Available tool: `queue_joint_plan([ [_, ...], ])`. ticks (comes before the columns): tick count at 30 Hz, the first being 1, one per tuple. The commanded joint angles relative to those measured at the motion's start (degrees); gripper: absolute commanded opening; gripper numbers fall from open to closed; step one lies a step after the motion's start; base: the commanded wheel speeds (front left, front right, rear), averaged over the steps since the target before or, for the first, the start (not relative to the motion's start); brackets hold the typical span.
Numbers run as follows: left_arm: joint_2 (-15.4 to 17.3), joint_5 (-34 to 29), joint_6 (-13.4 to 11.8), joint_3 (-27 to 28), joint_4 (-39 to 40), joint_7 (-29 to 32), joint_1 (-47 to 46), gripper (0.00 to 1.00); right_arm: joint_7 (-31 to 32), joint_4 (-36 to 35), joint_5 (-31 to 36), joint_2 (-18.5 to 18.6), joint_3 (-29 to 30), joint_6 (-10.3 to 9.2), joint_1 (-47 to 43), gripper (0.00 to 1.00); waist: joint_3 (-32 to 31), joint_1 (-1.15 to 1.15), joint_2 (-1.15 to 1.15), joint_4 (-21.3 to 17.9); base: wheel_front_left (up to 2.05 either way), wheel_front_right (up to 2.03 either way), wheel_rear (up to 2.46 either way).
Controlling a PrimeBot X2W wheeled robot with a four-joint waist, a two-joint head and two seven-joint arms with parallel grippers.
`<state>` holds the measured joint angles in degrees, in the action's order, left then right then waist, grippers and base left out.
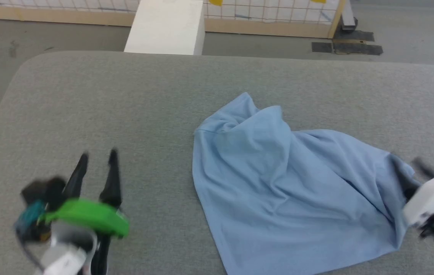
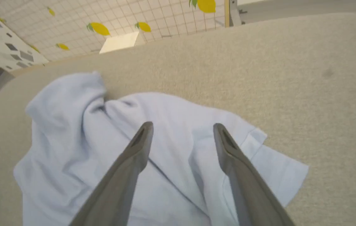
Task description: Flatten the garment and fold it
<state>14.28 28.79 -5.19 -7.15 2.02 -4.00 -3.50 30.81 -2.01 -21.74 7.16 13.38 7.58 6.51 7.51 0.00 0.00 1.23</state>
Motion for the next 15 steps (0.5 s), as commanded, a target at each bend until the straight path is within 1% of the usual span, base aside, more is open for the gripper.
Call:
queue_joint_plan([
  [1, 0.62, -0.58, 0.89, -1.16, 0.22, 1.67, -3.96, 1.0, -2.79, -0.66, 0.32, -0.48, 2.56, -0.09, 1.59, 1.0, 0.48, 0.0, 0.0, -0.99, 0.0, 0.0, 0.0],
  [2, 0.82, -0.69, 1.62, -2.45, -0.14, 3.78, -6.57, 1.0, -5.0, -0.93, 1.13, -1.02, 4.58, -0.09, 2.46, 1.0, 0.97, 0.0, 0.0, -1.42, 0.0, 0.0, 0.0],
  [4, 1.16, -1.07, 3.14, -5.14, -2.13, 8.35, -12.1, 1.0, -7.43, -0.79, 2.73, -1.82, 7.13, -0.09, 3.66, 1.0, 1.95, 0.0, 0.0, -2.26, 0.0, 0.0, 0.0],
  [6, 1.28, -1.48, 4.51, -7.99, -6.05, 14.16, -17.96, 1.0, -8.41, -0.37, 4.18, -2.47, 8.15, -0.09, 4.51, 1.0, 3.17, 0.0, 0.0, -3.32, 0.0, 0.0, 0.0],
  [8, 0.57, -0.98, 5.55, -10.11, -10.61, 20.03, -23.71, 1.0, -8.46, 0.0, 5.12, -2.98, 7.8, -0.09, 5.17, 1.0, 4.74, 0.0, 0.0, -4.68, 0.0, 0.0, 0.0],
  [10, -0.02, -0.37, 6.13, -11.71, -15.53, 26.19, -28.74, 1.0, -8.36, 0.25, 5.17, -3.46, 7.01, -0.09, 5.67, 1.0, 6.26, 0.0, 0.0, -6.21, 0.0, 0.0, 0.0],
  [11, -0.27, -0.04, 6.08, -12.08, -17.55, 28.7, -30.65, 1.0, -8.35, 0.34, 5.12, -3.61, 6.63, -0.09, 5.84, 1.0, 6.95, 0.0, 0.0, -6.96, 0.0, 0.0, 0.0],
  [13, -0.26, 0.12, 5.67, -13.39, -22.55, 35.68, -34.51, 1.0, -8.53, 0.76, 4.91, -3.87, 5.92, -0.09, 6.22, 1.0, 8.54, 0.0, 0.0, -8.68, 0.0, 0.0, 0.0],
  [15, -0.14, 0.19, 5.46, -14.34, -25.98, 40.51, -36.88, 1.0, -8.78, 1.24, 4.82, -4.01, 5.46, -0.09, 6.44, 1.0, 9.62, 0.0, 0.0, -9.95, 0.0, 0.0, 0.0],
])
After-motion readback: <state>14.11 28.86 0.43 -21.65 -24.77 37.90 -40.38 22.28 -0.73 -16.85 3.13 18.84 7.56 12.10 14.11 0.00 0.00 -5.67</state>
